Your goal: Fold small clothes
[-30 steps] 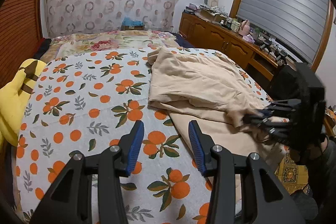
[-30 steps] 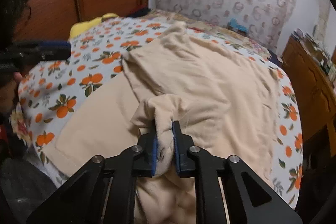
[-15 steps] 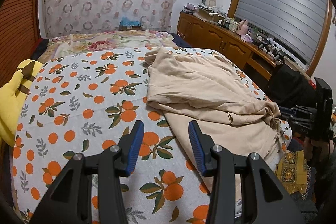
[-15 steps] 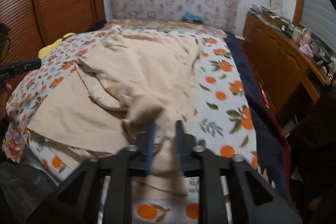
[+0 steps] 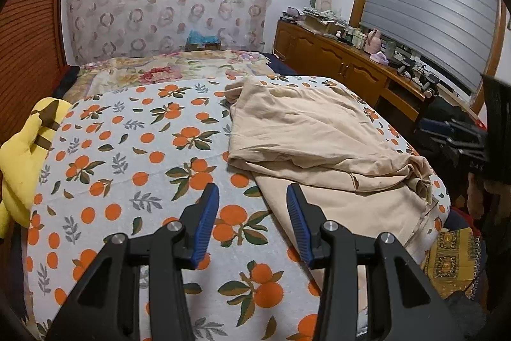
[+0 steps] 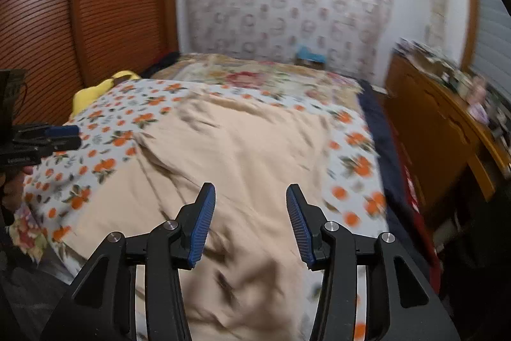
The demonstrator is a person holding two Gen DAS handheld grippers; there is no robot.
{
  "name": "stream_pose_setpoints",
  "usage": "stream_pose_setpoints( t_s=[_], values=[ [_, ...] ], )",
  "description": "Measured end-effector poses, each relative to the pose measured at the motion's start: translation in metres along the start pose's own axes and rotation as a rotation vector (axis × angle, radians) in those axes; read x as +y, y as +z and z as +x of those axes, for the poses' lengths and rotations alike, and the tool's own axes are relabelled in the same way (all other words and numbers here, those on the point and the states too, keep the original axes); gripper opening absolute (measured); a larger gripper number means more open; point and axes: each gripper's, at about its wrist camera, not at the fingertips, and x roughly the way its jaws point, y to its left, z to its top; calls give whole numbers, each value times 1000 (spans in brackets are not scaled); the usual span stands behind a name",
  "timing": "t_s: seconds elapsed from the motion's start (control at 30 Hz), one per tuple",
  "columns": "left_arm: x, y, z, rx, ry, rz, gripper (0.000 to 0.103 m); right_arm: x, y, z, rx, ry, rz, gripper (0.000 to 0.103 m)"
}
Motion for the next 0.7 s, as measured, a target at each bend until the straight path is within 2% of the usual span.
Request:
stream_pose_setpoints(
  t_s=[0.17, 0.43, 0.6, 0.7],
  values=[
    [7, -2, -1, -7, 19, -6, 43, 39, 30, 38, 35, 107, -96, 47],
    [21, -5, -4, -13, 34, -33, 43, 93, 59, 111, 155, 279, -186, 47],
    [26, -8, -3, -12, 34, -44, 43, 124, 56, 147, 238, 302, -262, 47],
    [28, -10, -3, -11, 33, -49, 43, 135, 51, 163, 270, 255, -321, 47]
  ],
)
